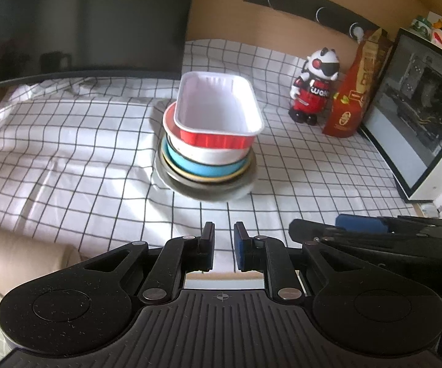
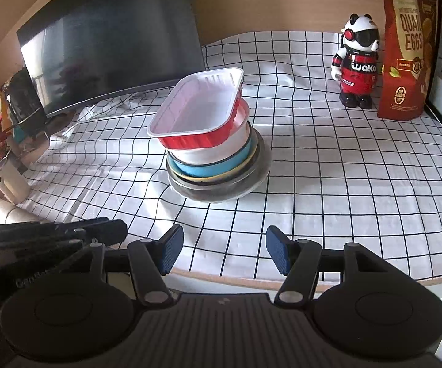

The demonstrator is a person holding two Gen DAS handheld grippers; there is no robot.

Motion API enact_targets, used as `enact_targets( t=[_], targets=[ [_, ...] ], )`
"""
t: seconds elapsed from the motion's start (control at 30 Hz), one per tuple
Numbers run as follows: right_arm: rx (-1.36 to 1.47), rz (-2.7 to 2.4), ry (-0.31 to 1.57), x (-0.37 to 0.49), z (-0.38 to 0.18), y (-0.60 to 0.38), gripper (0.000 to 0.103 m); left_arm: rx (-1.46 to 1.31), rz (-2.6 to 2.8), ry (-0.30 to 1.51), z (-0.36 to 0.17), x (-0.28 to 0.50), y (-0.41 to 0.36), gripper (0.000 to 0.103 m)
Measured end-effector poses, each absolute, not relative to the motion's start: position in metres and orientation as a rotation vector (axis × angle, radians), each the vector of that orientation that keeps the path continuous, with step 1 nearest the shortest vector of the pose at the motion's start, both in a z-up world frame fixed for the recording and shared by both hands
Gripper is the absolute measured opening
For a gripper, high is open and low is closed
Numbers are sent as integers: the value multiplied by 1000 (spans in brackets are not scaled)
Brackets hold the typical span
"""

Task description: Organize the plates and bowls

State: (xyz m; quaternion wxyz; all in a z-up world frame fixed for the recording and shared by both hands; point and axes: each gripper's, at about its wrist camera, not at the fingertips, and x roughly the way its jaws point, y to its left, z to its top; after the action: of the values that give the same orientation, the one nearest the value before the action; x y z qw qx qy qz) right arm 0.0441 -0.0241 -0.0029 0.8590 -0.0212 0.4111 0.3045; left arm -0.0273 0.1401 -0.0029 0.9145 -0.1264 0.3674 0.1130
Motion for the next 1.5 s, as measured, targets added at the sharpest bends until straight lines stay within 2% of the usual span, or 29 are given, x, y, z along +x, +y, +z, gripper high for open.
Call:
enact_targets(
  t=[1.5],
  targets=[
    [-45,651,844,26,4,-40,60,-268,229,740,0,-47,128,17]
  ],
)
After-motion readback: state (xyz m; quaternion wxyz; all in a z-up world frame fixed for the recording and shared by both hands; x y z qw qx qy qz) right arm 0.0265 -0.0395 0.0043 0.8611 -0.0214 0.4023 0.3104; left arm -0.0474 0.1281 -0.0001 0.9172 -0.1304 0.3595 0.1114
